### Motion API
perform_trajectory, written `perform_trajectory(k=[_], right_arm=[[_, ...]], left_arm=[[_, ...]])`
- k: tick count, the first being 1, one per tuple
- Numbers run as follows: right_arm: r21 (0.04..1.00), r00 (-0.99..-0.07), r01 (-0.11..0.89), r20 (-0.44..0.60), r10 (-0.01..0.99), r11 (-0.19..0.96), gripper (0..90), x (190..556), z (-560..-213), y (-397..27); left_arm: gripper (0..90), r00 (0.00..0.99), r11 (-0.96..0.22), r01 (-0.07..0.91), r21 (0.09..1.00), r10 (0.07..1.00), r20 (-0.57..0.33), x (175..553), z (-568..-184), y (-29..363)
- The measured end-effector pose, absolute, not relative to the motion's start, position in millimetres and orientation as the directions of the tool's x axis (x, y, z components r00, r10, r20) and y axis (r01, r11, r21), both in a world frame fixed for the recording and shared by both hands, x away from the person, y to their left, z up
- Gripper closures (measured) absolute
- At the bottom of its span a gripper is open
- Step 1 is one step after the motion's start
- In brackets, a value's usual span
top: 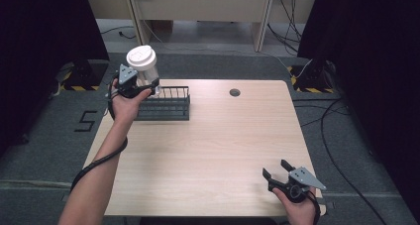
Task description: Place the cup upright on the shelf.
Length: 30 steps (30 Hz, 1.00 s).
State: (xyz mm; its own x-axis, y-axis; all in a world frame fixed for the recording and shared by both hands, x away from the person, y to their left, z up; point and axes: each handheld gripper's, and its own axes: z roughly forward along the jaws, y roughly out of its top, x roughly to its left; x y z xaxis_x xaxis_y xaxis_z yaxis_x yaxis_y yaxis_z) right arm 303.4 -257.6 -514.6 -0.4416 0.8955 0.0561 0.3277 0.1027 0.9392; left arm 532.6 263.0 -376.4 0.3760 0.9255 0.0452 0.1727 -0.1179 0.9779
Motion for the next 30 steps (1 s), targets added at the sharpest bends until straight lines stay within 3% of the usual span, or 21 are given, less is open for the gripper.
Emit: perform_trajectory(k=[30], right_arm=[[0.940, -0.445, 0.326, 0.058, 0.894, 0.102, 20.8, 304, -515, -258]], left_arm=[[17.7, 0.366, -0.111, 0.217, 0.970, 0.930, 0.024, 552, -400, 253]])
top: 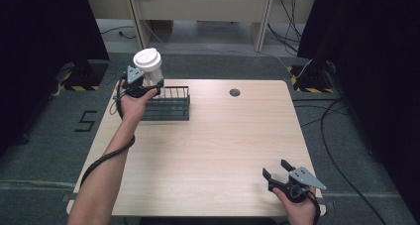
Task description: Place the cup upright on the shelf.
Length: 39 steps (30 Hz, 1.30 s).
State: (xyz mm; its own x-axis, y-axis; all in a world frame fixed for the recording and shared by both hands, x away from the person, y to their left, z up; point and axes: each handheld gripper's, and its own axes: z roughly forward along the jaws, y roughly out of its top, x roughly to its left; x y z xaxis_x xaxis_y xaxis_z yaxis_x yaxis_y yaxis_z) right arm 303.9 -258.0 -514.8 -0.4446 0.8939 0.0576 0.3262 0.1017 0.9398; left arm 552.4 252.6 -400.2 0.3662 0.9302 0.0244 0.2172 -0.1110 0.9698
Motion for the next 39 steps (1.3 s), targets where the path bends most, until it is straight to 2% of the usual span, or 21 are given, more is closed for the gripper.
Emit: perform_trajectory(k=[24, 39], right_arm=[[0.939, -0.446, 0.329, 0.061, 0.893, 0.101, 20.7, 304, -515, -258], [0.937, -0.449, 0.331, 0.054, 0.892, 0.110, 20.6, 304, -515, -257]], left_arm=[[17.6, 0.356, -0.103, 0.286, 0.953, 0.934, -0.006, 558, -437, 240], [17.4, 0.357, -0.144, 0.312, 0.939, 0.934, 0.025, 559, -446, 235]])
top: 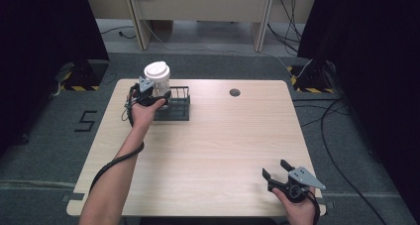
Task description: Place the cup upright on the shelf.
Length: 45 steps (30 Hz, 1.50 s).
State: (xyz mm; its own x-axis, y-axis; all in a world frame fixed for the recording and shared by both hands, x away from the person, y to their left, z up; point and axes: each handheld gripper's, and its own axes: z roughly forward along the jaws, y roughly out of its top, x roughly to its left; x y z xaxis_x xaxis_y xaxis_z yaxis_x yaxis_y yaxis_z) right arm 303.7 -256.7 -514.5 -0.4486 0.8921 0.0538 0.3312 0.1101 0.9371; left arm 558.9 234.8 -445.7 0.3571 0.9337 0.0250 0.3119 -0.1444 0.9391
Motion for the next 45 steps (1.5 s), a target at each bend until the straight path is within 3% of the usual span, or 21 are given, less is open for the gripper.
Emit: perform_trajectory(k=[18, 45], right_arm=[[0.937, -0.452, 0.325, 0.037, 0.891, 0.125, 20.1, 304, -515, -256], [0.937, -0.450, 0.328, 0.046, 0.892, 0.117, 19.7, 304, -515, -255]], left_arm=[[15.1, 0.332, -0.130, 0.345, 0.930, 0.943, 0.009, 557, -451, 240], [14.3, 0.343, -0.139, 0.282, 0.949, 0.939, 0.035, 529, -443, 252]])
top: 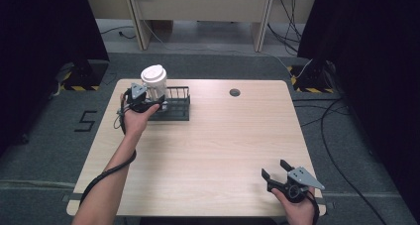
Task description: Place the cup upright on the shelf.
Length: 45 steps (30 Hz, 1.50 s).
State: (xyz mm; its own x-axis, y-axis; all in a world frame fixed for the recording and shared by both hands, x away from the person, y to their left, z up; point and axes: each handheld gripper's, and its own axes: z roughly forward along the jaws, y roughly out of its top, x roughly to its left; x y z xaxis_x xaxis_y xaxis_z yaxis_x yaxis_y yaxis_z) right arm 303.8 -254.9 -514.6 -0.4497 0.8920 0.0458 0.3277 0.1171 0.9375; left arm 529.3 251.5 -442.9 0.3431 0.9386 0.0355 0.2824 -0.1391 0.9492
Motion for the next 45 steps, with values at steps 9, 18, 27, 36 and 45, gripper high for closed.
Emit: perform_trajectory(k=[9, 18, 27, 36, 45], right_arm=[[0.937, -0.448, 0.329, 0.044, 0.893, 0.118, 19.7, 304, -515, -255], [0.936, -0.447, 0.330, 0.044, 0.894, 0.119, 19.7, 304, -515, -255], [0.937, -0.446, 0.329, 0.043, 0.894, 0.119, 19.7, 304, -515, -255], [0.937, -0.447, 0.329, 0.043, 0.894, 0.120, 19.7, 304, -515, -255], [0.936, -0.447, 0.330, 0.042, 0.893, 0.121, 19.7, 304, -515, -255]], left_arm=[[14.3, 0.359, -0.148, 0.271, 0.951, 0.932, 0.042, 515, -443, 260], [14.3, 0.377, -0.147, 0.262, 0.954, 0.925, 0.039, 499, -443, 264], [14.3, 0.393, -0.145, 0.261, 0.954, 0.919, 0.032, 484, -444, 267], [14.4, 0.388, -0.151, 0.262, 0.953, 0.921, 0.039, 471, -451, 271], [14.4, 0.388, -0.148, 0.251, 0.957, 0.921, 0.041, 457, -457, 275]])
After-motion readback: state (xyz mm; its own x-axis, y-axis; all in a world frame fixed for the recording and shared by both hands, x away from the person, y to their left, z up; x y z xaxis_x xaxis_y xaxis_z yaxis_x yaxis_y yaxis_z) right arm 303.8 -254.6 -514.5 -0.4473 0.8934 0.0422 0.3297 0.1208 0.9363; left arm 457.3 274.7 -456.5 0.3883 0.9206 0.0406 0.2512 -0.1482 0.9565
